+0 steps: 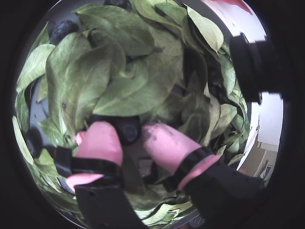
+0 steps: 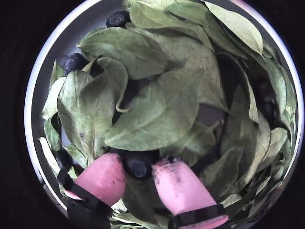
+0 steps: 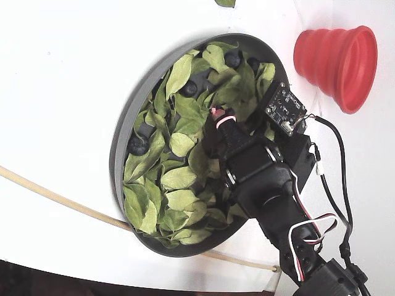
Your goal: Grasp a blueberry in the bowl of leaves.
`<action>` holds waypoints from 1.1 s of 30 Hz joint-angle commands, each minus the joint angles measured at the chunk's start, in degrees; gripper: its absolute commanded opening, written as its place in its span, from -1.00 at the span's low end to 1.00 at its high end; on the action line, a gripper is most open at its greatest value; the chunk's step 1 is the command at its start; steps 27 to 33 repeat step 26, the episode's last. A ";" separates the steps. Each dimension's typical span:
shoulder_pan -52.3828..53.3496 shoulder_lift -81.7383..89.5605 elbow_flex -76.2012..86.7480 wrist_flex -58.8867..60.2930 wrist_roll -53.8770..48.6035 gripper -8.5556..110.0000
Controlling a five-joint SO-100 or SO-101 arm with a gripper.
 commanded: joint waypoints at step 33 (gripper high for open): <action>1.49 14.85 1.23 2.37 -3.78 -0.69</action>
